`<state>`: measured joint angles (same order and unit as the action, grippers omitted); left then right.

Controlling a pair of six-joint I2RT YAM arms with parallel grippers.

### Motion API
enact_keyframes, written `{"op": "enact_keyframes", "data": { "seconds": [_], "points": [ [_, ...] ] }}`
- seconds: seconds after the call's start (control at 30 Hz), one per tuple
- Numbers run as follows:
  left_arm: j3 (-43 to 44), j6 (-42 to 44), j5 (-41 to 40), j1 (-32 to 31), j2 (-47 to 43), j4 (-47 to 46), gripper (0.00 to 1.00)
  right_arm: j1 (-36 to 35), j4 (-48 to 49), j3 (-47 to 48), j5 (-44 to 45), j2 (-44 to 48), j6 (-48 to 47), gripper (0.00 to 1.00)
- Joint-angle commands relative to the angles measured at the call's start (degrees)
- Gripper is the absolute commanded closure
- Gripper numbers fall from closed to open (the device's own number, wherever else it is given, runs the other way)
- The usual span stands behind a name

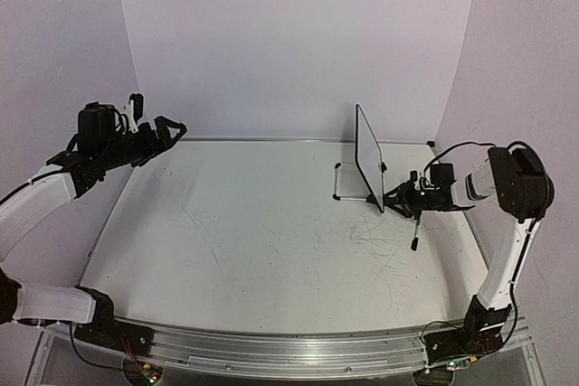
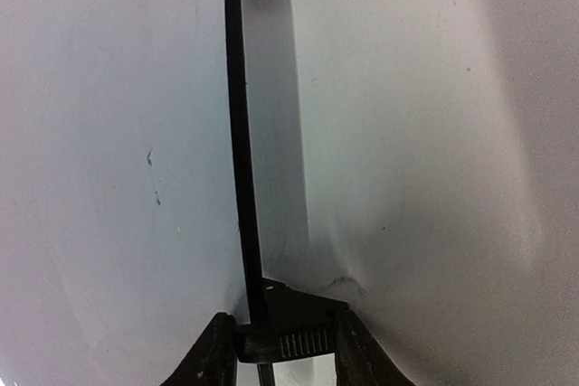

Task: Write a sentence on the whiteboard
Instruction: Move the whiteboard to the center of the board.

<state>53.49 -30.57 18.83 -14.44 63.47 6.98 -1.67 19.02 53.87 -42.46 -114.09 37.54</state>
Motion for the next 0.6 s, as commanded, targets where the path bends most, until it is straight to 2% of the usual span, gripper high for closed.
{"op": "enact_keyframes", "data": {
  "seconds": [0.0, 0.3, 0.57],
  "points": [
    [-0.2, -0.5, -0.7, -0.3, 1.4, -2.3, 0.03, -6.5, 3.3, -4.2, -0.4, 1.7, 4.3, 0.65],
    [-1.0, -1.1, -1.1, -0.7, 3.5, -3.4, 0.04, -16.3, 7.8, -8.4, 7.5, 5.8, 12.3, 0.66],
    [-3.1, -2.5, -0.7, -1.2, 4.7, -5.4, 0.05, -30.6, 12.3, -9.1, 15.9, 6.4, 20.6, 0.65]
  ]
}}
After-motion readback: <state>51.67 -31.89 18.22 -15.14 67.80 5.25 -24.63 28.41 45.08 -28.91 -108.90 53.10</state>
